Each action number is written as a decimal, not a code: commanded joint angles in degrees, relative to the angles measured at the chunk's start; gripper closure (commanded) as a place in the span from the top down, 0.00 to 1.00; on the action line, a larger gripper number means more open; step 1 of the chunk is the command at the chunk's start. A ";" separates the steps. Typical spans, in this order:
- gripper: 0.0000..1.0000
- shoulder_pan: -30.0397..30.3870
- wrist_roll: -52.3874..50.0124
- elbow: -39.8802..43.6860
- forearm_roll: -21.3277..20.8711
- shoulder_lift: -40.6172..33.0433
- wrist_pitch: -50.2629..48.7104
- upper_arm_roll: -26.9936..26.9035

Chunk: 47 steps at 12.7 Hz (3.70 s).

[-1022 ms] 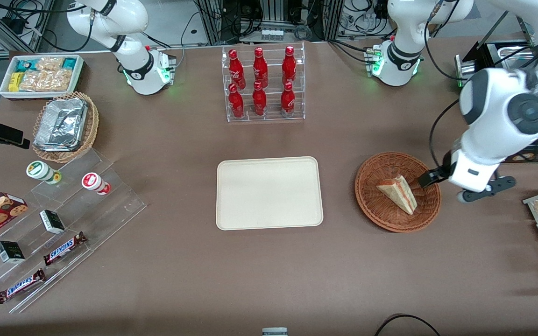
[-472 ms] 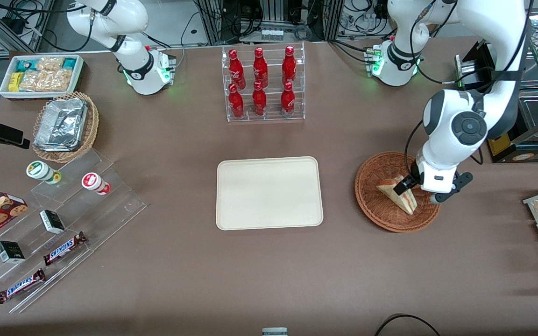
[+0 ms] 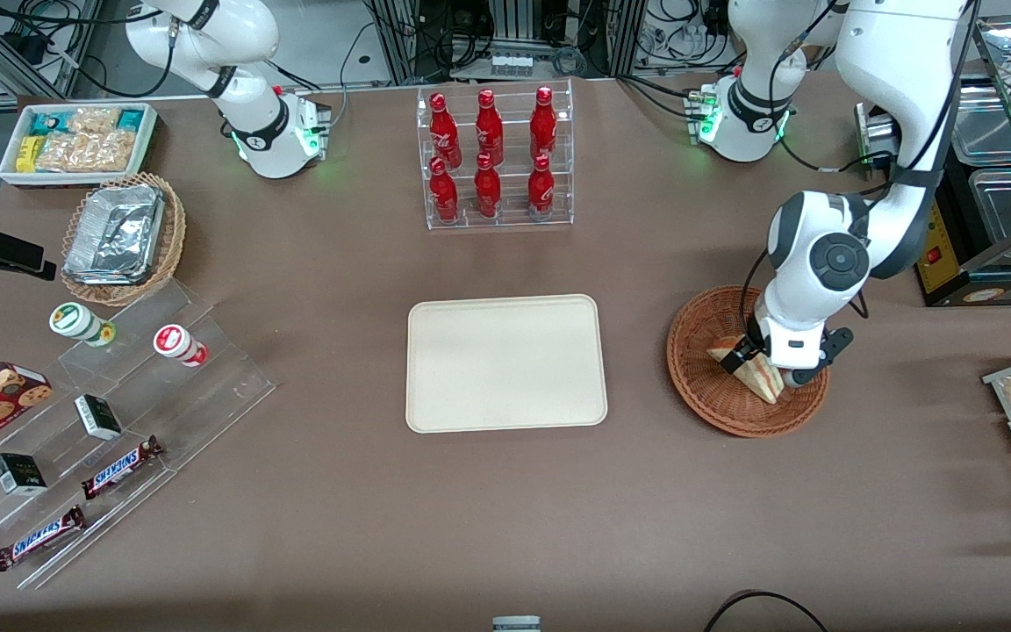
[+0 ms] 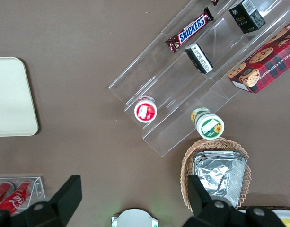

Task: Place sandwich from basket to tray
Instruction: 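Lower the left gripper and close it on the sandwich wedge, then lift the sandwich and carry it over the cream tray, then lower the sandwich onto the tray and open the left gripper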

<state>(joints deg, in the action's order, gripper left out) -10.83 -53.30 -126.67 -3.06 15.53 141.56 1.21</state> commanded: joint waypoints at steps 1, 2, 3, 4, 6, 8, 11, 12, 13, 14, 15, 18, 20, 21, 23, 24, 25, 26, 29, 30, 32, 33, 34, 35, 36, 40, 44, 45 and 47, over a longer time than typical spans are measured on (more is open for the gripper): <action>0.35 -0.78 -1.46 0.37 -0.72 0.90 0.82 -0.51; 0.00 -0.78 -1.02 0.54 -0.80 0.90 0.47 -0.51; 0.00 -0.69 -0.50 0.72 -1.07 0.73 0.21 -0.60; 0.00 -0.60 -0.40 1.24 -1.16 0.21 -1.10 -0.68; 0.00 -0.51 0.38 7.28 -1.24 -1.11 -11.50 -0.69; 0.00 -1.99 0.92 16.15 -1.42 -1.73 -23.65 -0.16; 0.00 -11.64 -0.05 28.55 -0.55 0.63 -31.69 0.11; 0.00 -13.85 -0.05 31.54 -0.19 2.64 -31.52 0.19; 0.00 -16.74 -0.14 34.44 0.68 5.19 -31.52 0.19; 0.00 -19.90 -0.14 37.17 1.04 7.91 -31.35 0.19; 0.00 -22.46 0.03 40.24 1.04 10.98 -31.26 0.11; 0.00 -28.18 1.96 47.03 0.61 18.82 -27.93 0.11; 0.00 -30.73 5.04 46.87 0.51 21.11 -22.59 0.11; 0.00 -31.79 5.39 46.78 0.51 22.42 -19.51 0.11; 0.00 -33.29 6.10 46.78 0.51 25.15 -15.71 0.11; 0.00 -33.56 6.19 46.78 0.51 26.64 -14.40 0.11; 0.00 -34.69 6.36 46.78 0.43 27.87 -12.82 0.11; 0.00 -35.40 6.28 46.78 0.43 29.19 -11.41 0.11; 0.00 -36.19 6.28 46.51 0.34 30.78 -11.31 0.11; 0.00 -37.41 6.28 46.34 0.25 31.14 -11.31 0.02; 0.05 -37.51 5.67 45.99 0.34 31.05 -11.39 0.10; 0.60 -37.60 5.31 46.07 0.34 31.05 -11.39 0.02; 1.00 -37.60 5.40 45.99 0.25 31.05 -11.48 0.02; 1.00 -37.51 5.31 46.07 0.34 30.79 -11.66 0.02; 1.00 -37.43 5.22 46.07 0.34 30.44 -11.92 -0.07; 1.00 -36.90 5.22 46.34 0.69 26.41 -15.51 -0.60; 1.00 -34.10 2.41 45.99 1.04 16.31 -18.50 -2.18; 1.00 -32.00 2.41 46.25 0.95 13.85 -22.60 -2.18; 1.00 -27.79 3.28 46.07 0.52 8.58 -30.08 -2.18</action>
<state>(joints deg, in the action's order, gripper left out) -42.09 -49.98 -78.59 -2.49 29.10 116.20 -1.25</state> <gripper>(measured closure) 0.000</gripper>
